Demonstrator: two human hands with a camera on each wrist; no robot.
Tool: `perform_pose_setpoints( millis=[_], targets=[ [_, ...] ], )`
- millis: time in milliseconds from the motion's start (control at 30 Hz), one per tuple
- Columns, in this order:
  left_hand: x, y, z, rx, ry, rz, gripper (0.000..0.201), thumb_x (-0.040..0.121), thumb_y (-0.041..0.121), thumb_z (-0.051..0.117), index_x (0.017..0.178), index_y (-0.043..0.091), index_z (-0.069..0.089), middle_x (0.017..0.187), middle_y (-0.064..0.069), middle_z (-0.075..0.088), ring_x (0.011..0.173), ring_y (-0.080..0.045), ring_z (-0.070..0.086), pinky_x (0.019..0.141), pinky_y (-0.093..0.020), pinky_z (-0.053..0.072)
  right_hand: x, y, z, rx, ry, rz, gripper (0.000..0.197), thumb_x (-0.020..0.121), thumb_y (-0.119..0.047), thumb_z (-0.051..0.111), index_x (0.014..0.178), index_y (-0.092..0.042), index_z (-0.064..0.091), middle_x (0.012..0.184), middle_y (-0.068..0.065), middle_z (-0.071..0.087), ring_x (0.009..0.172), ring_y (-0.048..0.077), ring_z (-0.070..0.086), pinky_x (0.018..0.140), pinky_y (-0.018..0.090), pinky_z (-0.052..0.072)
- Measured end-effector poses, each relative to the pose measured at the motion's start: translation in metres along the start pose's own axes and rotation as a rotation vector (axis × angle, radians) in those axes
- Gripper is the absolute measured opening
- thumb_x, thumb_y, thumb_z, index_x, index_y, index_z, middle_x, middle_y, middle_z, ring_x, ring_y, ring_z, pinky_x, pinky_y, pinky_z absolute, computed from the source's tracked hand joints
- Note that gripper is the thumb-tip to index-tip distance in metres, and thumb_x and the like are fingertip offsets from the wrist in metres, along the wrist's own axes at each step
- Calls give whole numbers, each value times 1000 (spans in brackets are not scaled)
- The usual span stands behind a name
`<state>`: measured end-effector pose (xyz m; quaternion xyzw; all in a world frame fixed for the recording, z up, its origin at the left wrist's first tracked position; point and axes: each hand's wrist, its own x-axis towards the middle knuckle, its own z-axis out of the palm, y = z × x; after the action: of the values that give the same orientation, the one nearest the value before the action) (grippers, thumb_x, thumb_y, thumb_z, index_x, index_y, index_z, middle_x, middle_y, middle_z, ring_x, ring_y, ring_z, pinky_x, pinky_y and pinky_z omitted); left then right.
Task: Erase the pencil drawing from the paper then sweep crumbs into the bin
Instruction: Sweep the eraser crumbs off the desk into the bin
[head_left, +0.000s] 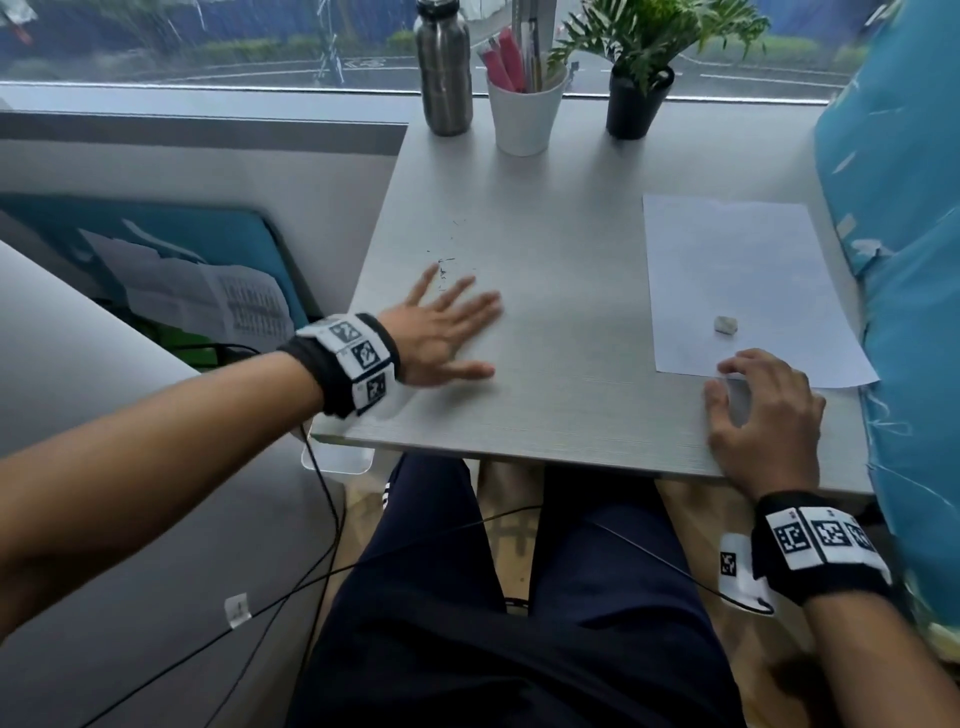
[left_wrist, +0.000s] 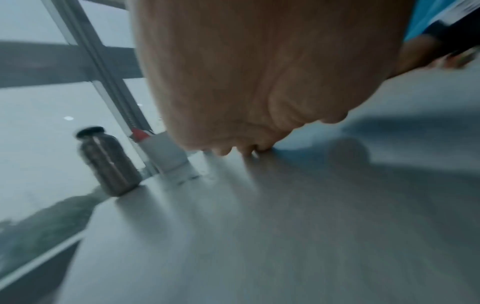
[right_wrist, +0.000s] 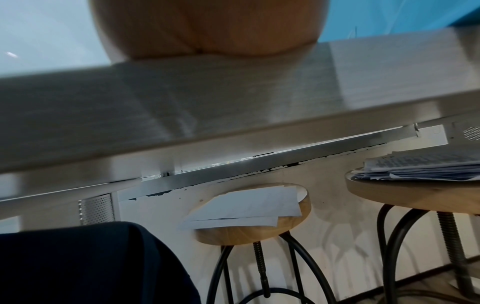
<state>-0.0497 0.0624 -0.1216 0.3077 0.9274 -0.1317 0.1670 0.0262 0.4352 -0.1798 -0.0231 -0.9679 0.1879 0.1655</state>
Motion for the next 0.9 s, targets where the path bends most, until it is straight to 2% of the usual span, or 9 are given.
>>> perform_pose_setpoints(
  millis=[67, 100, 233, 300, 400, 533, 600, 767, 900],
  targets=[
    [7, 1, -11, -22, 1, -84, 98, 84, 81, 4, 156, 16, -10, 163, -5, -14, 147, -25, -21, 114, -59, -14, 0, 0, 0, -1, 0, 1, 30, 89, -38, 47, 109, -19, 59, 126, 2, 57, 117, 26, 49, 98, 43, 35],
    [10, 14, -16, -30, 21, -39, 100, 83, 82, 5, 156, 15, -8, 163, -5, -13, 148, -25, -20, 114, -59, -15, 0, 0, 0, -3, -1, 1, 30, 89, -38, 47, 109, -19, 59, 126, 2, 57, 117, 26, 49, 98, 43, 35],
    [14, 96, -17, -59, 71, 320, 92, 86, 79, 12, 157, 22, -5, 163, 5, -10, 148, -22, -19, 112, -55, -23, -1, 1, -1, -6, -3, 1, 30, 89, -38, 47, 109, -19, 59, 127, 3, 57, 117, 25, 48, 98, 43, 34],
    [16, 114, -10, -94, 34, 372, 85, 90, 75, 17, 156, 27, -6, 162, 9, -10, 148, -20, -21, 111, -55, -25, 0, 2, -1, -5, -7, -3, 31, 89, -38, 47, 110, -19, 59, 127, 3, 56, 117, 26, 48, 99, 43, 34],
    [24, 86, -3, -222, -5, 246, 82, 91, 74, 19, 155, 31, -9, 161, 11, -15, 148, -21, -19, 112, -55, -23, 0, 1, -1, 2, -11, -7, 32, 90, -38, 46, 111, -19, 59, 126, 4, 57, 117, 26, 49, 99, 44, 35],
    [29, 13, 0, -205, -21, -14, 86, 89, 76, 15, 155, 29, -14, 161, 10, -19, 148, -22, -19, 113, -56, -20, -1, 1, -2, 3, -6, -2, 31, 89, -38, 47, 110, -19, 59, 126, 4, 57, 116, 26, 49, 99, 44, 35],
    [29, -10, 2, -199, -29, -96, 88, 89, 77, 15, 155, 27, -14, 161, 9, -19, 148, -20, -20, 114, -54, -21, -1, 0, -2, 8, -1, 1, 31, 88, -38, 46, 108, -19, 59, 125, 4, 57, 115, 26, 50, 98, 44, 35],
    [40, -40, -11, -322, 42, -84, 86, 92, 71, 18, 156, 21, -10, 162, 4, -16, 148, -15, -18, 119, -47, -13, -1, -2, -3, 6, -7, 8, 33, 87, -39, 45, 108, -19, 60, 125, 4, 57, 115, 27, 50, 97, 44, 34],
    [64, -83, -32, -490, 39, -178, 79, 98, 60, 27, 156, 19, -7, 163, 1, -13, 150, -17, -12, 121, -43, -5, -1, -4, -3, 0, -10, 13, 34, 87, -40, 45, 108, -18, 60, 125, 4, 57, 115, 27, 50, 96, 45, 35]
  ],
)
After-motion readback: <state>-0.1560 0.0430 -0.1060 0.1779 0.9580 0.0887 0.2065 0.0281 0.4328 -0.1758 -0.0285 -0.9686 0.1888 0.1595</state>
